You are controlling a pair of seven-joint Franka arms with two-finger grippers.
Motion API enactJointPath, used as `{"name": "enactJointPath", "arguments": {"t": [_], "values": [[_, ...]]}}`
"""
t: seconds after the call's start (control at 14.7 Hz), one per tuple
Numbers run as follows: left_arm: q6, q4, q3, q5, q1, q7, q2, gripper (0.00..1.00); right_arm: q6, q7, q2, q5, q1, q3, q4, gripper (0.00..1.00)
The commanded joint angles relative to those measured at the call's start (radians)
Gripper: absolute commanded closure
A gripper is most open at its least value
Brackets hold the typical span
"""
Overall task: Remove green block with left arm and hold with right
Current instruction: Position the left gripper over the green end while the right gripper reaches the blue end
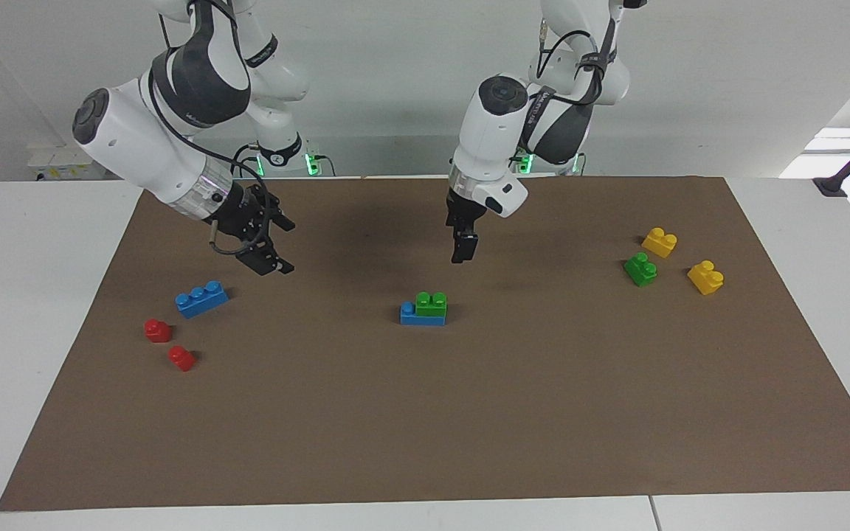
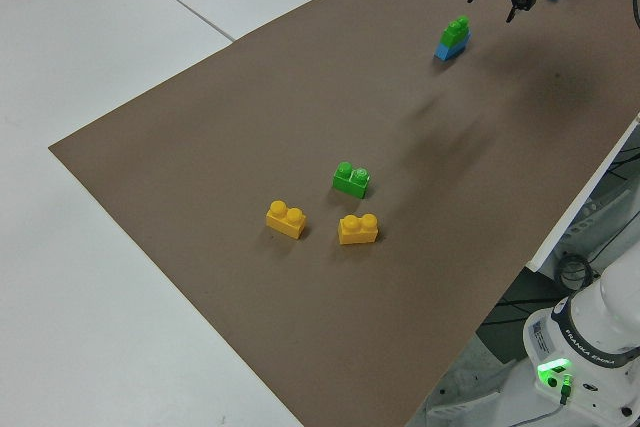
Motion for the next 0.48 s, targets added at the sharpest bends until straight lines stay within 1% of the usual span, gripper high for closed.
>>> {"name": "enactJointPath", "arguments": {"t": [0.0,0.14,0.2,0.34,0.41], "values": [[0.02,0.047,0.015,0.022,-0.018,-0.025,0.052,0.0,0.077,0.05,0.038,0.034,0.037,0.005,-0.009,0.03],[0.034,0.051,0.016,0.024,-0.021,-0.038,0.081,0.0,0.147,0.078,0.065,0.062,0.071,0.005,-0.011,0.03],[0.034,0.075,0.016,0.043,-0.033,-0.059,0.107,0.0,0.178,0.084,0.075,0.063,0.094,0.005,-0.011,0.03],[0.037,0.141,0.015,0.1,-0.045,-0.126,0.192,0.0,0.226,0.111,0.098,0.063,0.123,0.005,-0.014,0.03],[0.04,0.164,0.015,0.111,-0.047,-0.134,0.215,0.0,0.244,0.111,0.108,0.063,0.137,0.005,-0.02,0.03]]}}
